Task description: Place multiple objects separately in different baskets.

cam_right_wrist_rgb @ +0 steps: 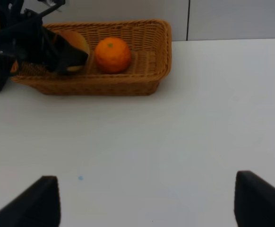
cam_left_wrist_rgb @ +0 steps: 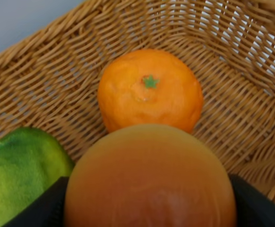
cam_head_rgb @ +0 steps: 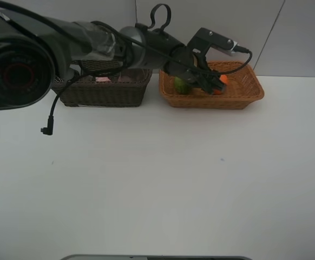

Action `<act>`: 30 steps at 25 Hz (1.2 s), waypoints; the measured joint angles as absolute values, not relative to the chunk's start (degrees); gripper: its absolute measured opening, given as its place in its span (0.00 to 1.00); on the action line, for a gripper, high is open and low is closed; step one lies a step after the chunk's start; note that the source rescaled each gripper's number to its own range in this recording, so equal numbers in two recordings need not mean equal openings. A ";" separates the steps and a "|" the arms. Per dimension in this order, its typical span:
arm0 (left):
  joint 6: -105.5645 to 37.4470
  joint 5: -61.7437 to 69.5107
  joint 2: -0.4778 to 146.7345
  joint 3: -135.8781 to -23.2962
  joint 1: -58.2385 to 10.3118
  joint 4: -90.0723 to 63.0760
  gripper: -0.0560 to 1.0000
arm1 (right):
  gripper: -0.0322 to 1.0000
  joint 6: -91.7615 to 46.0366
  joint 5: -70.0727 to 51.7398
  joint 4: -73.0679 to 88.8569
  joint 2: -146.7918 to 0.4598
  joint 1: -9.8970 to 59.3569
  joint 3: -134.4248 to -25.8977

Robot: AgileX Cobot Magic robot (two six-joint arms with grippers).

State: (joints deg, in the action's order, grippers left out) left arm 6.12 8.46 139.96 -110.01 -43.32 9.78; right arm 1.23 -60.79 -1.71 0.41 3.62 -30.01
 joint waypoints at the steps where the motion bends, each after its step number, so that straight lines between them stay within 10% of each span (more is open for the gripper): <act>1: 6.12 8.46 139.96 -110.01 -43.32 9.78 0.76 | 0.56 1.23 -60.79 -1.71 0.41 3.62 -30.01; 13: 6.12 8.65 139.40 -110.01 -43.32 9.25 0.98 | 0.56 1.23 -60.79 -1.71 0.41 3.62 -30.01; 30: 9.60 37.01 124.33 -109.03 -38.50 6.78 0.99 | 0.56 1.23 -60.79 -1.71 0.41 3.62 -30.01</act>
State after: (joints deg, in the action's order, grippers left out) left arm 9.60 37.01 124.33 -109.03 -38.50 6.78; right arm 1.23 -60.79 -1.71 0.41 3.62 -30.01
